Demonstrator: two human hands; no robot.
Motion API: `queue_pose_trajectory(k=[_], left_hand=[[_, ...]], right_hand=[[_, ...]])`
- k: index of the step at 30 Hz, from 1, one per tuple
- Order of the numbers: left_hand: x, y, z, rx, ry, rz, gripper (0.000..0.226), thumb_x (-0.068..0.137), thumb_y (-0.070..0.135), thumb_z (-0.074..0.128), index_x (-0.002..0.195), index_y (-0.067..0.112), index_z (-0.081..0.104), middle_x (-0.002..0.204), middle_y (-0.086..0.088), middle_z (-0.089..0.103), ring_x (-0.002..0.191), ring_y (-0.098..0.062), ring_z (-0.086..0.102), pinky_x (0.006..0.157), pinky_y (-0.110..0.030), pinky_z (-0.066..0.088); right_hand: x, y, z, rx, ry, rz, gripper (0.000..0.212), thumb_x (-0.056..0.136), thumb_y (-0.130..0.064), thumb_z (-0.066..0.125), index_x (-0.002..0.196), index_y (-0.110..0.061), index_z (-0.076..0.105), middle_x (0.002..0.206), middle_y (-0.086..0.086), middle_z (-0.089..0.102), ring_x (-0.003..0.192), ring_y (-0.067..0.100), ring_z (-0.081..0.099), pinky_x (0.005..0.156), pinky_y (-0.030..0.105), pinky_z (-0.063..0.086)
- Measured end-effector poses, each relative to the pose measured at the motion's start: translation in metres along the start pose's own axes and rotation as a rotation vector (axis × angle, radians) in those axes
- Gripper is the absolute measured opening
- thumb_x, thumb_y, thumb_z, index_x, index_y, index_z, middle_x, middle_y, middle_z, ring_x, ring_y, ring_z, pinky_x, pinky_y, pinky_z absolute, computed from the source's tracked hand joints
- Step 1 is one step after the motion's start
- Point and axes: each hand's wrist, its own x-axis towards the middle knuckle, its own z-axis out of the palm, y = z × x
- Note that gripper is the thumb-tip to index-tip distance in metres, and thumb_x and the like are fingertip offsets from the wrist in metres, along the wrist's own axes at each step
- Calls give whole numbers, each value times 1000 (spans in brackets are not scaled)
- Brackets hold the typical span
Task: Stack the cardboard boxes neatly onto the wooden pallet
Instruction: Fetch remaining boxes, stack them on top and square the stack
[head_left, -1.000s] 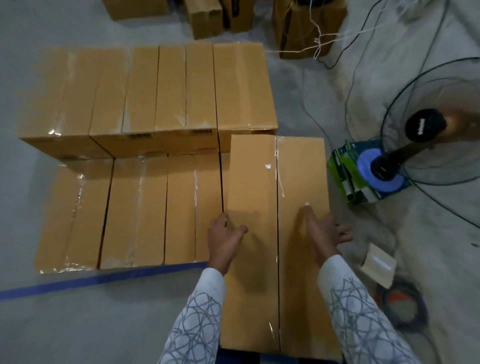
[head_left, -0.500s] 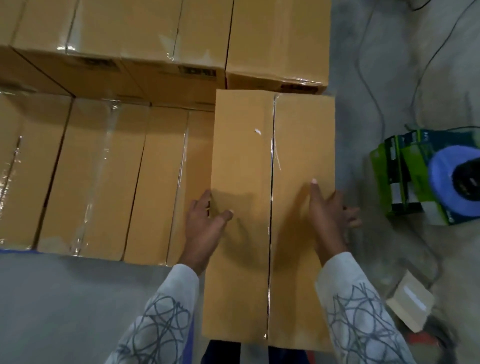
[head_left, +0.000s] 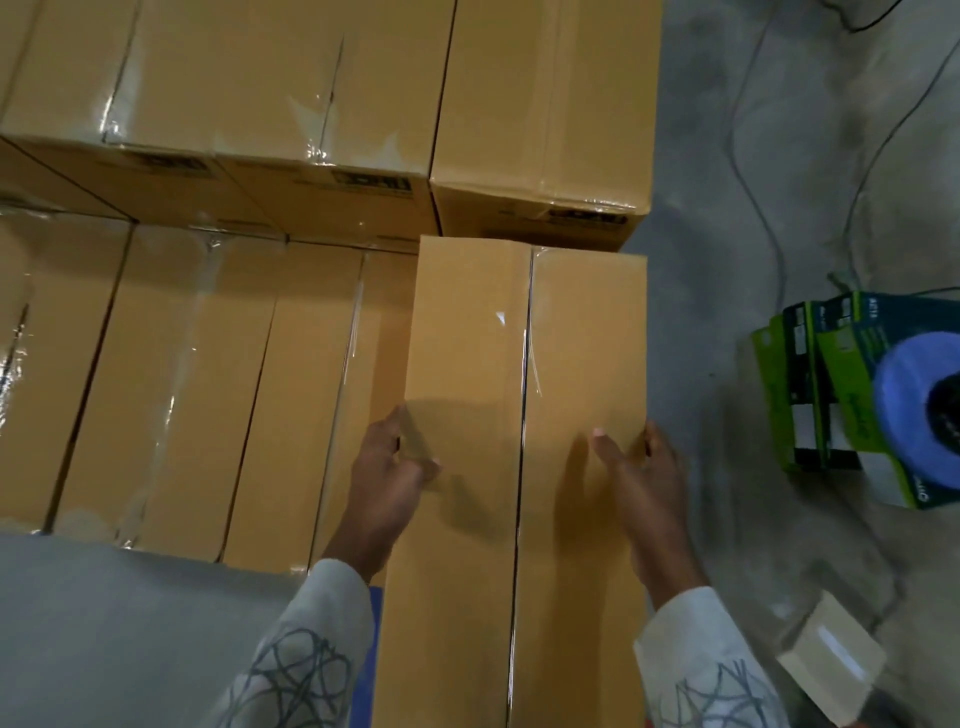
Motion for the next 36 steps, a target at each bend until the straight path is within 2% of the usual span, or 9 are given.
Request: queue_pose_trajectory(k=[3,8,11,15,19,22,25,29,36], left_hand=[[5,9,3,102,26,56,68,94,-2,64,152,29,46,127,12,48,117,-12,50,97,-34,50],[31,27,-3,88,36,52,74,76,23,66,148,36,52,135,2,63,122,-22,62,103,-50,54],[43,32,-4,72,24,40,73,75,23,67,145,41,54,135,1,64,120,-23,64,102,-52,54],[50,34,4,99,26,33,72,83,19,71,151,32,49,137,3,59,123,-22,60,106,-48,52],[56,28,12,280,45,75,69,96,14,68,158,19,39,134,2,52,127,-21,52,102,-32,44],[57,30,16,506,16,126,76,99,20,66,163,11,25,144,-10,49,131,-27,47,103,-30,38],[58,29,17,632,-3,171,82,99,22,65,163,7,17,148,-16,46,135,-32,46,99,-25,34],[56,24,20,732,-20,226,85,101,28,60,164,7,6,155,-18,37,139,-38,39,110,-44,40],[50,19,24,634,22,212,88,101,28,60,165,16,1,164,-10,30,146,-36,29,116,-53,35]], right_hand=[[12,-1,-2,5,-32,-41,110,62,-88,66,156,-40,37,157,-5,42,140,27,47,111,56,46],[36,-13,-3,5,-66,-49,115,55,-87,63,156,-40,36,155,-6,45,137,26,49,110,56,46],[45,-24,-1,-7,-58,-66,108,60,-79,66,156,-38,38,152,-5,47,134,26,52,108,54,48],[60,-24,2,-14,-22,-69,89,86,-57,74,160,-34,31,159,-4,34,141,29,44,112,55,44],[62,-18,7,-100,-23,-97,96,90,-57,70,164,-36,14,165,-4,24,150,31,32,117,57,38],[57,-15,14,-256,-24,-158,101,96,-56,63,164,-34,-8,171,-5,10,155,32,19,121,58,31],[52,-16,19,-372,3,-223,107,96,-61,59,164,-28,-16,173,-1,3,155,36,19,119,59,29],[51,-16,19,-436,2,-240,110,95,-65,57,163,-24,-19,174,2,-1,154,39,22,118,60,29],[52,-14,22,-466,22,-257,109,96,-65,55,163,-21,-19,174,2,-5,155,39,20,117,62,29]])
